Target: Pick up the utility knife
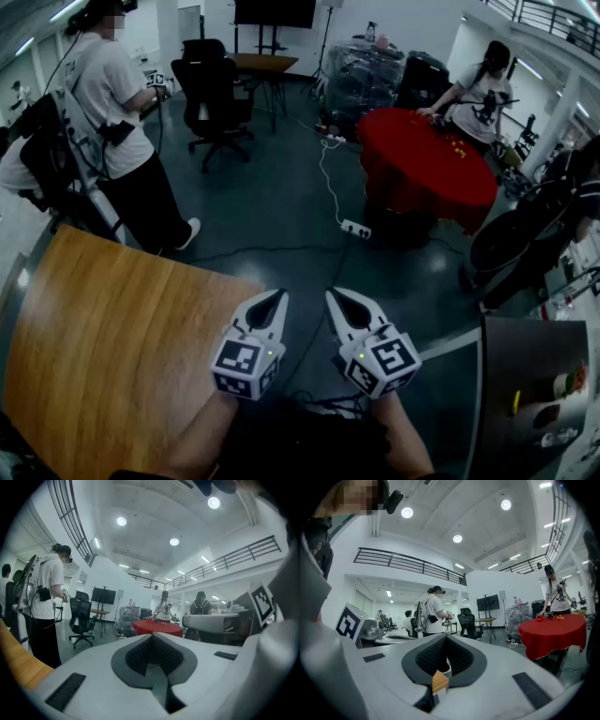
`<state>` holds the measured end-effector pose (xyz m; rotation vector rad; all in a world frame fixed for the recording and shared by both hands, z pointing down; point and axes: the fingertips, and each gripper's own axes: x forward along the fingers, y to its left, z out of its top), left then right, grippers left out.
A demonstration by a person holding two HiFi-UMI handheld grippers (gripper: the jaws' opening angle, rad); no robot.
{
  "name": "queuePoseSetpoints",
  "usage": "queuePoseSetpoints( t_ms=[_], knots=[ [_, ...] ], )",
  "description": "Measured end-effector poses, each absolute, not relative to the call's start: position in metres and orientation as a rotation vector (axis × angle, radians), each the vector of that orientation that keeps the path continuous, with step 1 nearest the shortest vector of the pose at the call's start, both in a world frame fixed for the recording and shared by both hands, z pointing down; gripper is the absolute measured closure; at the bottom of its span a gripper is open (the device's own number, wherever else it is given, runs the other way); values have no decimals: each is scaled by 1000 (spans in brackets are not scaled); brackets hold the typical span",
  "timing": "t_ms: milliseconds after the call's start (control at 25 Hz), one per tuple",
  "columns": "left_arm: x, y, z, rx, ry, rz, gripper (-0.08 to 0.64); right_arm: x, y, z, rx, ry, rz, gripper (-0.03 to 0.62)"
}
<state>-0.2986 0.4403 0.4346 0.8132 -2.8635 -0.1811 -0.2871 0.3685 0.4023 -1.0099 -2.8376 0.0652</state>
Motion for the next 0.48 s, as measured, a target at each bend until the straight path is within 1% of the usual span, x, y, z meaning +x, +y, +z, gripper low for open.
queuePoseSetpoints(
  t_ms=[160, 480],
  knots=[
    [-298, 439, 434, 821, -2872, -183, 554, -285, 365, 406, -996, -2845, 106, 581],
    [-294, 432, 423, 860, -2883, -171, 554, -279, 360, 398, -978, -2868, 84, 581]
  ],
)
